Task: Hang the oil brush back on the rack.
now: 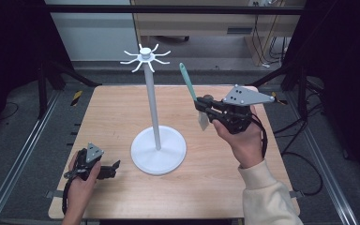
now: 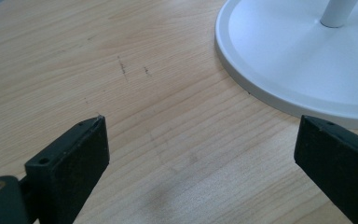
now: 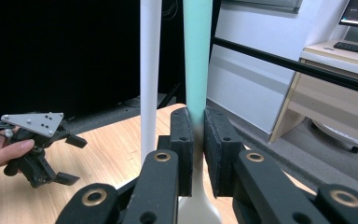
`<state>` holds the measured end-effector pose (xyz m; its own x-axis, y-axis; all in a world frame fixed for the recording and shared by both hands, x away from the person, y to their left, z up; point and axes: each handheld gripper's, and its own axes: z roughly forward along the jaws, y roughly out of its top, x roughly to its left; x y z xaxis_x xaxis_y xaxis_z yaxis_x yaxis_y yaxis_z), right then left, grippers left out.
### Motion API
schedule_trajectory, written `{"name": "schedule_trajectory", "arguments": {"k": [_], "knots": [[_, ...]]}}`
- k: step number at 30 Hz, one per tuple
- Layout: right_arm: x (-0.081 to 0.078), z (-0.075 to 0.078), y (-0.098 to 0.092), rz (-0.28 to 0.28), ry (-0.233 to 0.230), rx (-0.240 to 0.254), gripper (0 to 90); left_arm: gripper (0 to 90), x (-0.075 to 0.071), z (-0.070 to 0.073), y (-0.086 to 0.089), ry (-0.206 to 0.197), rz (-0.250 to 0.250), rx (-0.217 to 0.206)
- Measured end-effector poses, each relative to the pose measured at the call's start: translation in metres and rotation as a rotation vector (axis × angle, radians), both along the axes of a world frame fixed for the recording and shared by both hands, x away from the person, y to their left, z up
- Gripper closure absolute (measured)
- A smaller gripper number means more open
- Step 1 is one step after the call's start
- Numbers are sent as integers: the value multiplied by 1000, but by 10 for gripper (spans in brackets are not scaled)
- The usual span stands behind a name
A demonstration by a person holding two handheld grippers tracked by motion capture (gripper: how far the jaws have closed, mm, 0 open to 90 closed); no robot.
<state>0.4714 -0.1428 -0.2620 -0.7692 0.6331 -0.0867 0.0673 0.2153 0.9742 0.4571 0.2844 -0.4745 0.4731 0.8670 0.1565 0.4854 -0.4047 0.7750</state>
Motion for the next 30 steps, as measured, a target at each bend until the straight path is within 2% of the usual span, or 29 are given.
{"name": "schedule_trajectory", "arguments": {"k": [30], "knots": [[4,8,18,38,-7,9,825,28,0,1,0,-4,-1,-2]]}}
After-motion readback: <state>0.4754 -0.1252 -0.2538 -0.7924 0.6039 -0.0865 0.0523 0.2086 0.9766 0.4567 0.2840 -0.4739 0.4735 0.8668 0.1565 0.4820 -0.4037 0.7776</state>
